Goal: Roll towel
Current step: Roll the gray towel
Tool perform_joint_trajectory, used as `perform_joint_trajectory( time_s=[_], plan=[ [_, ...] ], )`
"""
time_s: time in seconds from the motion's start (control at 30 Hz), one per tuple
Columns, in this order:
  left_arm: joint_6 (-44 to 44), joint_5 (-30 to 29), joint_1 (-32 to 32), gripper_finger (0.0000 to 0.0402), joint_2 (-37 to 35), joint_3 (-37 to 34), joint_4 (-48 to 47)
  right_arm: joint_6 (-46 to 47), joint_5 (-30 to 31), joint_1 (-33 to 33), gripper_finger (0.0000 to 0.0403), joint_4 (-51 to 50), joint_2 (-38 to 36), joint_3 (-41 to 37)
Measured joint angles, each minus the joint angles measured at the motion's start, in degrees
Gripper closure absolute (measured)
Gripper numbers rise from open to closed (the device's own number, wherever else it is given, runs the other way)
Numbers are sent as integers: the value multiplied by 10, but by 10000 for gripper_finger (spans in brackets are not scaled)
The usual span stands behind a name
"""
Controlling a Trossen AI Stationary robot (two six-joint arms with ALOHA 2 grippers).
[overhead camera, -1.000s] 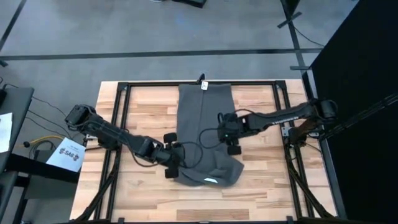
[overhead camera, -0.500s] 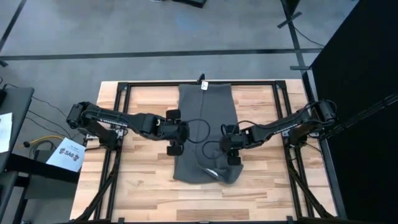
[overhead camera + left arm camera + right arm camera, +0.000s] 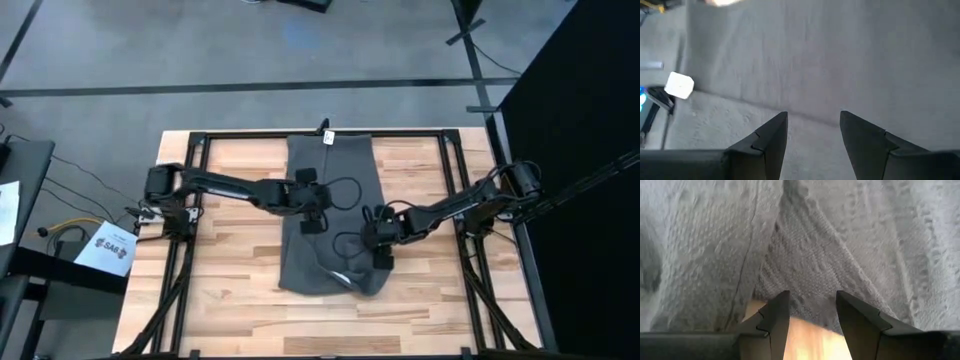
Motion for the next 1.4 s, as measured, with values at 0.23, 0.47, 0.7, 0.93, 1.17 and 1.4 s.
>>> perform_joint_trajectory(
  time_s=[0.23, 0.47, 0.7, 0.93, 1.17, 1.4],
  plan=[
    [7, 0, 36, 234, 77, 0, -13, 8, 3, 15, 255, -62, -2, 2],
    [-22, -3, 57, 234, 91, 3, -124, 29, 8, 18, 255, -191, -6, 4],
    [-82, -14, 78, 234, 91, 2, -239, 120, -4, 38, 255, -331, -63, -1],
    [-125, -14, 81, 234, 91, 1, -263, 194, 47, 81, 255, -263, -178, 0],
    [-133, -20, 81, 234, 92, 0, -242, 142, 52, 81, 255, -76, -178, 0],
    [-139, -25, 81, 234, 92, 1, -252, 153, 31, 106, 255, -90, -69, 0]
  ],
)
